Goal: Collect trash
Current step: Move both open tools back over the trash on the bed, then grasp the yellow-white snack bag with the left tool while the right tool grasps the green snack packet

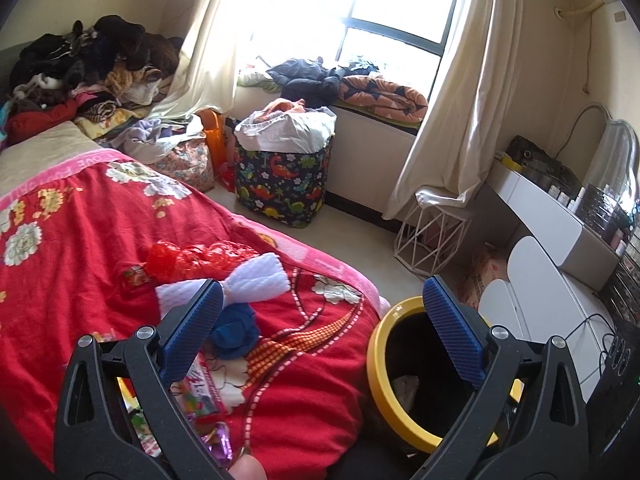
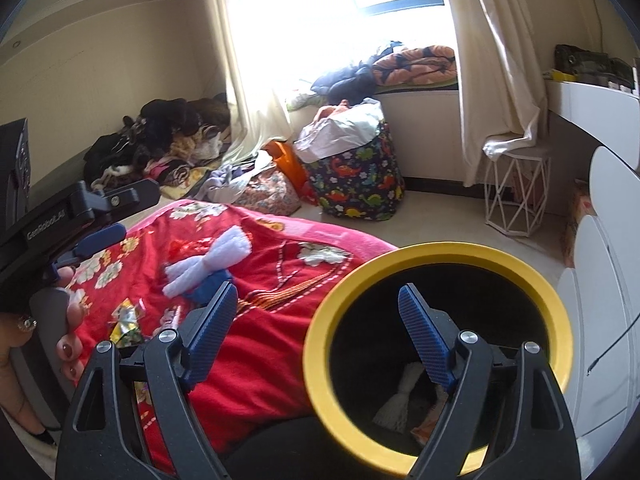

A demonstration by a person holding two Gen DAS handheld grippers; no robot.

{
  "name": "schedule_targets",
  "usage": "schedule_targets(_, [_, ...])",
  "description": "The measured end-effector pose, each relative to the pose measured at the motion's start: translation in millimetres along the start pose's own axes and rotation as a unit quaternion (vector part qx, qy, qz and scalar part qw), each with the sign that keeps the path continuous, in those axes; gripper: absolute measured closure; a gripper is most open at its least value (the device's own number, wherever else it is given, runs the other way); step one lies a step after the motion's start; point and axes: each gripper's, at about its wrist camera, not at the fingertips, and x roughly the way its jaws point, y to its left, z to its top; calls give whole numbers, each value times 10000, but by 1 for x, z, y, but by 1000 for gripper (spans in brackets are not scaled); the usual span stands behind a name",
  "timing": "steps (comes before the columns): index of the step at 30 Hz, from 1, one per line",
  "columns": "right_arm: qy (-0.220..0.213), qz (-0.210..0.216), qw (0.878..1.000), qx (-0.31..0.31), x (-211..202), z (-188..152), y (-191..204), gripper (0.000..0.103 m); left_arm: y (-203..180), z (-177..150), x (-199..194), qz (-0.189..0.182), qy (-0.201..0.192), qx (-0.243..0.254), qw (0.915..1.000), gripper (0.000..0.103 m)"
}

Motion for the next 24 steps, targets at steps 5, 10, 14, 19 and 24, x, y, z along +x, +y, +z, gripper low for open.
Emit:
schedule_targets(5, [69,248,9994,-216,5,-1,25,23,17,2,-7,137,-67,-105,9998,11])
schedule_targets(10, [160,492,9978,-419,10,0,47,21,34,4,-13,274,-107,-203,9994,11])
schedule_targets(14, [276,673,9957,-576,17,-1,65,21,50,4,-18,419,-125,-315,9985,11])
schedule_targets(19, [428,924,9915,-811,24,-5,86,21,79,1,-26,667,-87,-528,9963,11])
schedule_targets(24, [668,1137,9858,-1042,33,-12,104,21,106,-5,-34,963,-29,-693,9929,11])
